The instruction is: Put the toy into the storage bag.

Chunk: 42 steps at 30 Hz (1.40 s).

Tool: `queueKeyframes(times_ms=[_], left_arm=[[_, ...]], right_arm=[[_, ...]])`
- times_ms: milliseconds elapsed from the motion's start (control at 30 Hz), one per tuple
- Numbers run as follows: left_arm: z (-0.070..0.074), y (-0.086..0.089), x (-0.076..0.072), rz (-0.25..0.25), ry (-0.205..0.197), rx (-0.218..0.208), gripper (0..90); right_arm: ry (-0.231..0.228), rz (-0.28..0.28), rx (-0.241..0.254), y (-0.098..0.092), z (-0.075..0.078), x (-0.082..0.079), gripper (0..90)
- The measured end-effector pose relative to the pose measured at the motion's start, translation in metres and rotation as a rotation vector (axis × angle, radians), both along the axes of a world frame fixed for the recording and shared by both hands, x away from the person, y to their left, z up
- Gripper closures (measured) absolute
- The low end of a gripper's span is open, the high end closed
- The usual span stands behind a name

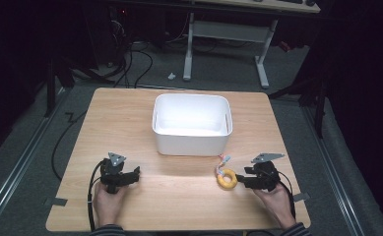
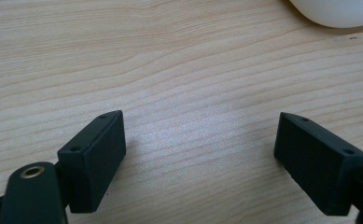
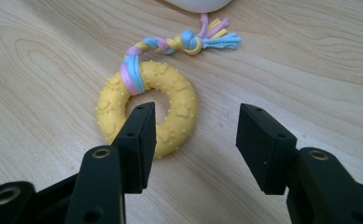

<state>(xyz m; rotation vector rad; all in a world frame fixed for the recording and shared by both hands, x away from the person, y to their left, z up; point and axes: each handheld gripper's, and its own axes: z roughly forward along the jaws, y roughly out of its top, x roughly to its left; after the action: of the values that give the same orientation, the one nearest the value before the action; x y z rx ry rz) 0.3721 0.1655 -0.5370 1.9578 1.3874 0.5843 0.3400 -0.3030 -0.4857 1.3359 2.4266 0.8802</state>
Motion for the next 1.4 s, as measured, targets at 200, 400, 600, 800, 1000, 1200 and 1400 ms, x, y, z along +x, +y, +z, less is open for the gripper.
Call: queueKeyframes(times_ms=[200, 400, 600, 800, 1000, 1200, 1400], left_arm=[[0.000, 0.000, 0.000, -0.001, 0.000, 0.000, 16.9], [0.000, 0.000, 0.000, -0.001, 0.000, 0.000, 17.0], [0.000, 0.000, 0.000, -0.001, 0.000, 0.000, 16.9], [0.000, 0.000, 0.000, -0.001, 0.000, 0.000, 16.9], [0.000, 0.000, 0.000, -0.001, 0.000, 0.000, 17.0], [0.000, 0.000, 0.000, -0.001, 0.000, 0.000, 16.9], [0.000, 0.000, 0.000, -0.001, 0.000, 0.000, 17.0]], right_arm=[[0.008, 0.013, -0.030, 0.009, -0.001, 0.007, 50.9], [0.041, 0.032, -0.062, 0.019, -0.002, 0.013, 53.6], [0.061, 0.042, -0.094, 0.027, -0.004, 0.018, 55.7], [0.069, 0.051, -0.117, 0.033, -0.006, 0.023, 57.0], [0.080, 0.059, -0.148, 0.037, -0.009, 0.026, 58.6], [0.094, 0.068, -0.171, 0.039, -0.012, 0.027, 59.5], [0.103, 0.072, -0.189, 0.041, -0.015, 0.028, 61.0]])
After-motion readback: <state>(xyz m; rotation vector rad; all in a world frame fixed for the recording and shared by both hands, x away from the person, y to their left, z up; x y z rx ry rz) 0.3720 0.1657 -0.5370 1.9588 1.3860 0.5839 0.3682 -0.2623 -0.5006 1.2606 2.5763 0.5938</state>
